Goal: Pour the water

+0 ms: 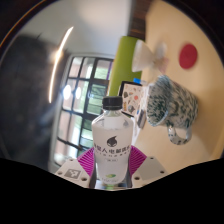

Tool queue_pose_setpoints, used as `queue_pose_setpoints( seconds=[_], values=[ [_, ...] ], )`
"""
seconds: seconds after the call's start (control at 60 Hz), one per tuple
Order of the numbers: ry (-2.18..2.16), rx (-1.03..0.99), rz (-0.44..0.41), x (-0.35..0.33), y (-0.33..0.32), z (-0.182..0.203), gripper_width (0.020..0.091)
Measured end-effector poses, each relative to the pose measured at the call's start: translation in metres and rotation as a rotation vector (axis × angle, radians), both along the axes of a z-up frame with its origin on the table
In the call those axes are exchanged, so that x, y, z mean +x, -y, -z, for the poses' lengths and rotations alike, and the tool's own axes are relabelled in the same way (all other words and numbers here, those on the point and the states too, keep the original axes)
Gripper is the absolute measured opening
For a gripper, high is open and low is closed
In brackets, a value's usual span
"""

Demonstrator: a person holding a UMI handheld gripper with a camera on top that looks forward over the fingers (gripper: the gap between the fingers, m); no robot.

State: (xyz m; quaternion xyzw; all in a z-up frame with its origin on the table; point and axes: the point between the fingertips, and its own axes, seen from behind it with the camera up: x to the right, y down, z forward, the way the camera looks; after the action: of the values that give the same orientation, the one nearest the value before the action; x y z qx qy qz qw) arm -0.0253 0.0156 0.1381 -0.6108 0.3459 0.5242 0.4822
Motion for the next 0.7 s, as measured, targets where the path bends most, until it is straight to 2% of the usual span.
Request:
queue_pose_setpoints(
  seconds=[0.017,0.133,0.15,0.3,0.317,0.333,0.417,0.7],
  values=[
    [-0.079,-0.002,-0.003,0.003,-0.001,-0.004,0.0414],
    [-0.429,-0.007,0.010,0.007,-0.006,-0.037,0.0410],
    [-0.457,0.010,-0.019,0.019,0.000,-0.037,0.0411],
    [-0.720,0.016,-0.007,0.043,0.013,-0.050,0.0416],
    [-0.736,0.013,-0.006,0.043,0.014,-0.049,0.0415],
    [-0.754,-0.014,0.045,0.030,-0.008,-0.058,0.0415],
    [-0.799,-0.012,0.058,0.035,0.002,-0.059,0.0415],
    [-0.738,-0.041,0.007,0.016,-0.007,-0.058,0.0419]
  ],
)
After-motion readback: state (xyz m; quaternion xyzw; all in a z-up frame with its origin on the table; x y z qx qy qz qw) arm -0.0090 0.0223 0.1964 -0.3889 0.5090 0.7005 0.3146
